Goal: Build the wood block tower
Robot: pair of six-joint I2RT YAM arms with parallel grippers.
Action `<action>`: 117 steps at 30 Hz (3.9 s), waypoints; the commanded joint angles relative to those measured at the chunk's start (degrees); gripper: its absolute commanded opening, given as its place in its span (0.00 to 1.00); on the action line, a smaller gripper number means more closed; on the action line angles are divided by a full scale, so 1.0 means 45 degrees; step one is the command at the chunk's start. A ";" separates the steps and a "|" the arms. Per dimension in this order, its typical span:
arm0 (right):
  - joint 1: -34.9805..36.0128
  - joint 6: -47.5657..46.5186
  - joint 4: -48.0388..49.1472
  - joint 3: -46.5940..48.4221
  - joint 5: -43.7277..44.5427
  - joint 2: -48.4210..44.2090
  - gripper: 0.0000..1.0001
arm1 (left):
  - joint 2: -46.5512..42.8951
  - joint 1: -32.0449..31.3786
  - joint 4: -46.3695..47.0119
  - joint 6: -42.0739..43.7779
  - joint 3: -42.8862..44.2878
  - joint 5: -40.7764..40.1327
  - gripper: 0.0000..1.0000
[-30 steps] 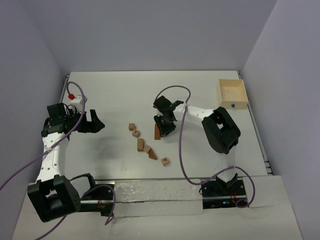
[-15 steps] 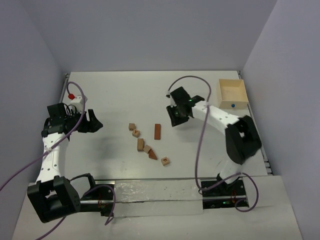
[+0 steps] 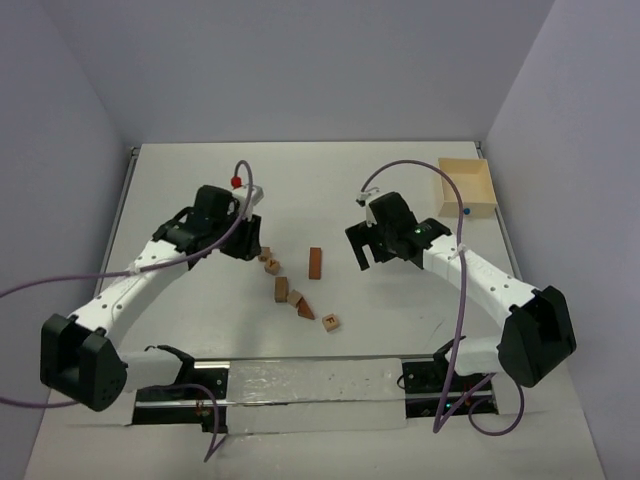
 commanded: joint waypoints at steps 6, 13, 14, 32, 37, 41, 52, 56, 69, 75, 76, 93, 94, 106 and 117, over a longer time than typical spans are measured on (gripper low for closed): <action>-0.0627 0.1445 0.0836 -0.0125 0.2151 -0.1563 1.00 | 0.2387 -0.3592 -0.0453 -0.3916 0.1549 -0.3379 0.60; -0.1016 0.1673 0.1093 0.0354 0.3253 -0.1919 1.00 | 0.3900 -0.3597 -0.0705 -0.4614 0.1718 -0.3273 0.59; -0.1035 0.1682 0.1103 0.0451 0.3334 -0.1942 1.00 | 0.4092 -0.3595 -0.0725 -0.4687 0.1702 -0.3201 0.59; -0.1143 0.1725 0.1428 0.0401 0.2645 -0.0970 1.00 | 0.5548 -0.4345 -0.0409 -0.4696 0.1081 -0.0955 0.65; -0.1172 0.1755 0.1379 0.0461 0.2384 -0.0989 1.00 | 0.6199 -0.4374 -0.0584 -0.4762 0.1361 -0.1218 0.58; -0.1211 0.1813 0.1323 0.0396 0.2124 -0.1151 1.00 | 0.6692 -0.4332 -0.0707 -0.4780 0.1680 -0.1060 0.53; -0.1270 0.1751 0.1317 0.0190 0.1612 -0.1109 1.00 | 0.5150 -0.4257 -0.0931 -0.4432 0.1523 -0.1613 0.69; -0.1270 0.1840 0.1328 0.0257 0.1411 -0.0966 1.00 | 0.4773 -0.4272 -0.1141 -0.4475 0.1845 -0.1932 0.71; -0.1270 0.1930 0.1105 0.0444 0.1214 -0.0789 1.00 | 0.6850 -0.4062 -0.1307 -0.4666 0.2691 -0.1709 0.62; -0.1289 0.1877 0.1091 0.0402 0.1143 -0.0833 1.00 | 0.7258 -0.4023 -0.1282 -0.4627 0.2550 -0.1939 0.56; -0.1289 0.1891 0.1105 0.0402 0.1114 -0.0833 1.00 | 0.7273 -0.4023 -0.1268 -0.4627 0.2534 -0.1942 0.55; -0.1299 0.1930 0.1066 0.0324 0.0996 -0.0950 1.00 | 0.7508 -0.3261 -0.1257 -0.4618 0.2876 -0.2017 0.49; -0.1300 0.1930 0.1066 0.0333 0.1005 -0.0950 1.00 | 0.7508 -0.3252 -0.1277 -0.4598 0.2886 -0.2076 0.48; -0.1289 0.2051 0.1024 0.0370 0.0879 -0.0943 1.00 | 0.6630 -0.3296 -0.2033 -0.4458 0.4055 -0.2084 0.00; -0.1320 0.2126 0.0871 0.0536 0.1046 -0.0777 1.00 | 0.9861 -0.3272 -0.5165 -0.5689 0.9920 -0.2259 0.00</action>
